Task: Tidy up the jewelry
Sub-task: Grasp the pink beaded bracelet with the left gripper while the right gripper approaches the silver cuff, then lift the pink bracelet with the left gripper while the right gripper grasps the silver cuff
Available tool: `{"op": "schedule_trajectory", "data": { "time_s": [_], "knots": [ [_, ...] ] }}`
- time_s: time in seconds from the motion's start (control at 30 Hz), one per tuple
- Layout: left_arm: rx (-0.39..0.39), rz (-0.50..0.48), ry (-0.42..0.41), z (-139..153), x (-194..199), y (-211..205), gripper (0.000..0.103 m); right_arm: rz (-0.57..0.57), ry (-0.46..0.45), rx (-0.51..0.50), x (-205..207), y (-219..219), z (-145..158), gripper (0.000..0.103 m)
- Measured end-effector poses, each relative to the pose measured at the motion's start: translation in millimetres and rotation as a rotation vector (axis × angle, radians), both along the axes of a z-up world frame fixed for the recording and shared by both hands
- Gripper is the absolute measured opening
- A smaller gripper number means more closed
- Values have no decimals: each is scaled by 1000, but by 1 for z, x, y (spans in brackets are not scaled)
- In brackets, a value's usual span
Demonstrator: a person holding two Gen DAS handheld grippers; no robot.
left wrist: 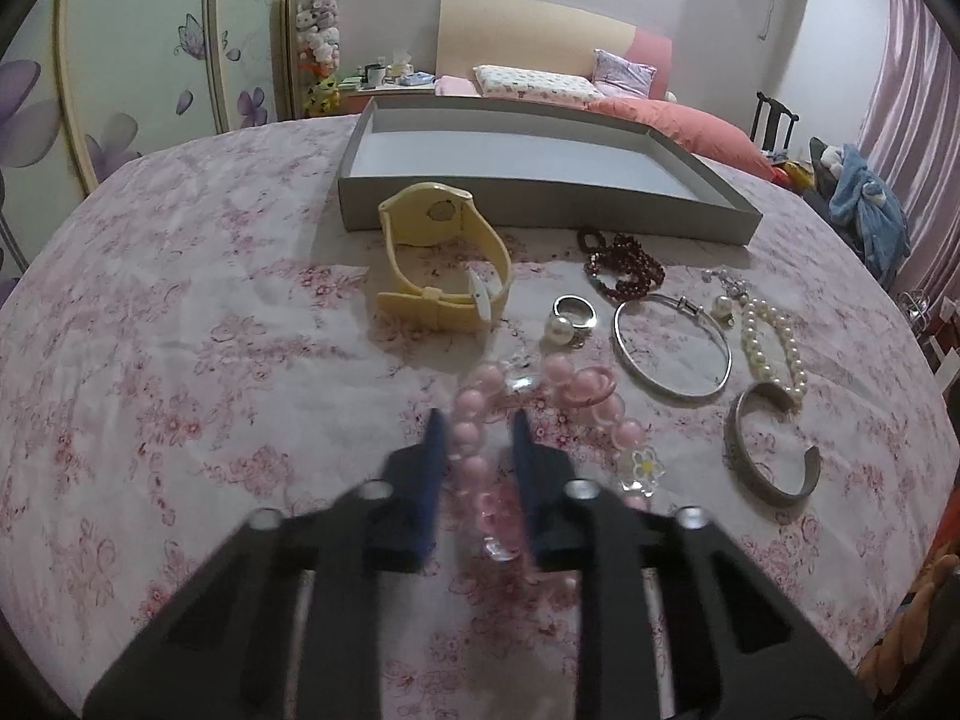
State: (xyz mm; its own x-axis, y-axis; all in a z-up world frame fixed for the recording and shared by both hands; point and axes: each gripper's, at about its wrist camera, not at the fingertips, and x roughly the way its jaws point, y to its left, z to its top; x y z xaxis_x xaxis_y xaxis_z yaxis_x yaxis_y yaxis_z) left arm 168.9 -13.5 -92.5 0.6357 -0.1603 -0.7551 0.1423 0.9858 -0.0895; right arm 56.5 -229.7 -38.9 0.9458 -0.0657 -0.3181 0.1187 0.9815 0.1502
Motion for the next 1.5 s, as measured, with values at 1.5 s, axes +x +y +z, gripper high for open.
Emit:
{"op": "schedule_trajectory", "data": {
  "time_s": [1.5],
  "knots": [
    [-111, 151, -3, 5, -3, 102, 14, 85, 537, -51, 69, 61, -42, 76]
  ]
}}
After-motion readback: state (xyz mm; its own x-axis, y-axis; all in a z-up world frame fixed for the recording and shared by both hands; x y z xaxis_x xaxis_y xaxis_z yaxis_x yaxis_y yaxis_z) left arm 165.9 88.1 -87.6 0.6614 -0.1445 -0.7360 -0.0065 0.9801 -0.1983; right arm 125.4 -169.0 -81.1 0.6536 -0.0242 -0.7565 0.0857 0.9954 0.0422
